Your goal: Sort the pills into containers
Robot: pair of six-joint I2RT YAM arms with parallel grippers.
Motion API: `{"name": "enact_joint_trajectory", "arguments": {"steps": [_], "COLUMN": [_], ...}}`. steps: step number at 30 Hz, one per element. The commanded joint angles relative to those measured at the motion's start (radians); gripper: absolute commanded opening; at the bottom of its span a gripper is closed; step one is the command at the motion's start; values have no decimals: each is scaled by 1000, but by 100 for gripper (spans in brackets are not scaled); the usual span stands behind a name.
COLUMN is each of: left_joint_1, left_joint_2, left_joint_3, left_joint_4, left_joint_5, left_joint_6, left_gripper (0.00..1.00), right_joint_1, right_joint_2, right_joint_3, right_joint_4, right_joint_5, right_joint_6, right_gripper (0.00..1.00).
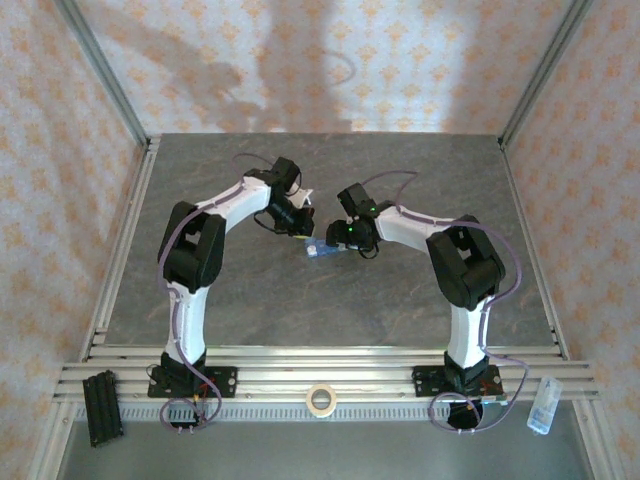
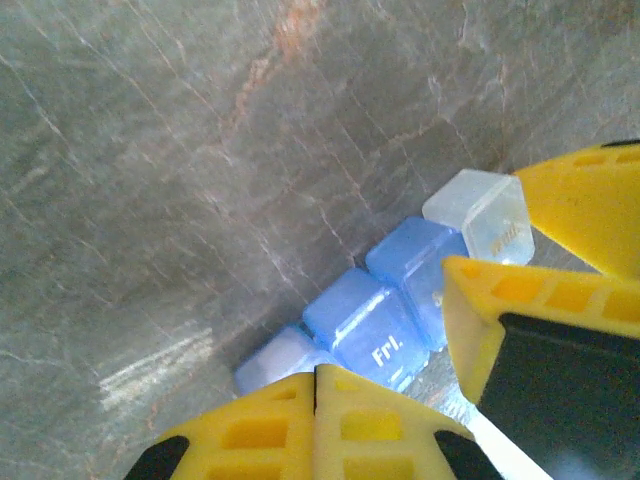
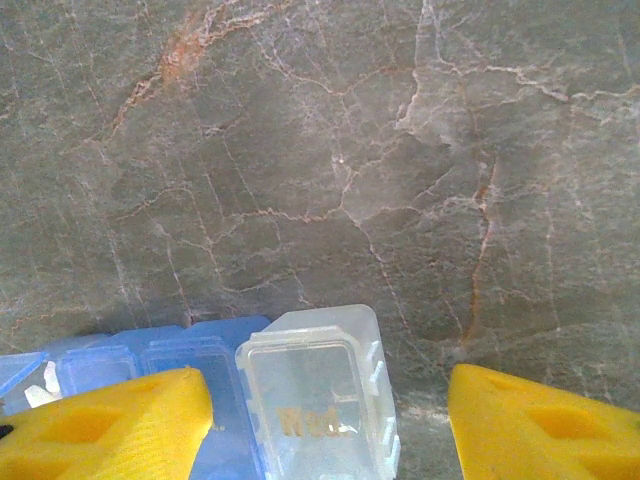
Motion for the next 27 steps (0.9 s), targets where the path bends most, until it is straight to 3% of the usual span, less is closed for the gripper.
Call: {"name": "enact_joint_trajectory", "arguments": {"steps": [1, 27], "left_joint_1": [-17, -63], "left_joint_2": [-52, -140], "left_joint_3": [-31, -209], "left_joint_4": [6, 88], "left_joint_5": [20, 15], "left_joint_6": [18, -9], "left_gripper": [1, 2], "right_joint_1": [-2, -2], "right_joint_2": [50, 54], "right_joint_3": [-58, -74], "right_joint_4": [-88, -72], "right_joint_5": [63, 62], "right_joint_6": [4, 9], "right_gripper": [66, 66]}}
